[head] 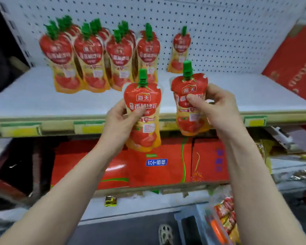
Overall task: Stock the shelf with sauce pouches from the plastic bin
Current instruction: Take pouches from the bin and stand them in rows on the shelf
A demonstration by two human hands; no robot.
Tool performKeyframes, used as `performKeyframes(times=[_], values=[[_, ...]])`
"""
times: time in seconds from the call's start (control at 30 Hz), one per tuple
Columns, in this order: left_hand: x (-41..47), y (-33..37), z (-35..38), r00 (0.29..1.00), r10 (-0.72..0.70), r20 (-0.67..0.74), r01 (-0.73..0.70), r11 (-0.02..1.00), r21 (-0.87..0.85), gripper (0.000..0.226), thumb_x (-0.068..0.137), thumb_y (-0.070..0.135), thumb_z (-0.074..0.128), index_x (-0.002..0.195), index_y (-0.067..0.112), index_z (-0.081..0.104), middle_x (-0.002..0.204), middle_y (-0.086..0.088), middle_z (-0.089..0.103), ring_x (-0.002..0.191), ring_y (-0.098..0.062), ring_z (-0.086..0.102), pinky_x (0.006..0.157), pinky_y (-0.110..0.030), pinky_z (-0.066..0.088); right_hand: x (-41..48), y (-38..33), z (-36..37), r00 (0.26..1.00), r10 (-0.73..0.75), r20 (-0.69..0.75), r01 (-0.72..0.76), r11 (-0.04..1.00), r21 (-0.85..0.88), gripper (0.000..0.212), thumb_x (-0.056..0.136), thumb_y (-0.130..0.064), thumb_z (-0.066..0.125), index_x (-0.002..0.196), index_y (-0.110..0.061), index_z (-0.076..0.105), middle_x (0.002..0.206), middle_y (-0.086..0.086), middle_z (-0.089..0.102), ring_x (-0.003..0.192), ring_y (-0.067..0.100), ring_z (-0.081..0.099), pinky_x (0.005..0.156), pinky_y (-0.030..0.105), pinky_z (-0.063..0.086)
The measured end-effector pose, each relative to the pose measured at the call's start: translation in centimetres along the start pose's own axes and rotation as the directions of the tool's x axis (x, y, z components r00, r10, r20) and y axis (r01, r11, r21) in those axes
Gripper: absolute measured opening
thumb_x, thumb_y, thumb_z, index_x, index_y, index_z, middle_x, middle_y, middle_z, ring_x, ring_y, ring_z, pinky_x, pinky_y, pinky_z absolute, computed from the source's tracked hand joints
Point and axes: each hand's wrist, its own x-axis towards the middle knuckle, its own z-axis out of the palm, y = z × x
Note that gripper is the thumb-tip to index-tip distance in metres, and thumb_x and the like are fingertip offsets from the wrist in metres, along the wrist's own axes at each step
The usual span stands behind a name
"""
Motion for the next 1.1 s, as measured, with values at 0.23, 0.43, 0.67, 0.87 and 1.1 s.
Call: performKeyframes(times=[0.23,0.43,0.67,0.87,1.1], values=[[5.7,1.3,-4.1,0.948,0.123,-0.295,-0.135,0.991,-0.02,0.011,0.087,0.017,0.068,0.098,0.017,0.069,0.093,0.005,0.075,0.091,-0.012,0.069,0.078,-0.027,0.054,10.6,-0.8,4.5,0.995,0.071,0.073,-0.081,0.988,0.133,0.014,0.087,-0.004,0.07,0.092,-0.016,0.067,0.067,-0.014,0.07,0.058,-0.004,0.064,0.05,0.011,0.046],[8.8,1.8,-4.6,0.932,0.124,-0.34,-0.15,0.987,-0.052,0.015,0.088,0.018,0.068,0.102,0.016,0.067,0.102,-0.002,0.074,0.1,-0.018,0.069,0.082,-0.031,0.055,16.0,3.7,8.3,0.974,0.179,0.139,-0.199,0.969,0.144,0.022,0.087,-0.011,0.073,0.108,-0.014,0.068,0.093,0.0,0.074,0.077,0.007,0.071,0.06,0.022,0.053],[10.3,1.0,-4.7,0.928,0.124,-0.353,-0.14,0.99,-0.019,0.018,0.086,0.018,0.068,0.104,0.015,0.068,0.102,0.0,0.074,0.101,-0.019,0.069,0.085,-0.035,0.055,18.4,7.2,8.9,0.95,0.212,0.228,-0.189,0.975,-0.118,0.046,0.069,-0.008,0.086,0.11,-0.017,0.067,0.103,0.004,0.075,0.096,0.022,0.072,0.086,0.049,0.059],[10.9,1.0,-5.0,0.929,0.105,-0.354,-0.117,0.993,-0.013,0.026,0.084,0.021,0.068,0.11,0.015,0.067,0.106,-0.002,0.073,0.103,-0.019,0.069,0.088,-0.037,0.055,20.1,8.0,10.1,0.972,0.167,0.166,-0.136,0.973,-0.186,0.049,0.068,-0.017,0.086,0.112,-0.023,0.066,0.107,0.0,0.074,0.098,0.02,0.071,0.088,0.048,0.058],[11.1,1.0,-5.6,0.927,0.068,-0.368,-0.079,0.997,-0.016,0.031,0.08,0.029,0.068,0.109,0.02,0.067,0.105,0.004,0.074,0.102,-0.014,0.069,0.087,-0.036,0.055,20.9,8.5,11.2,0.985,0.144,0.099,-0.118,0.965,-0.233,0.049,0.069,-0.02,0.085,0.114,-0.02,0.065,0.108,0.0,0.074,0.098,0.02,0.07,0.089,0.048,0.057]])
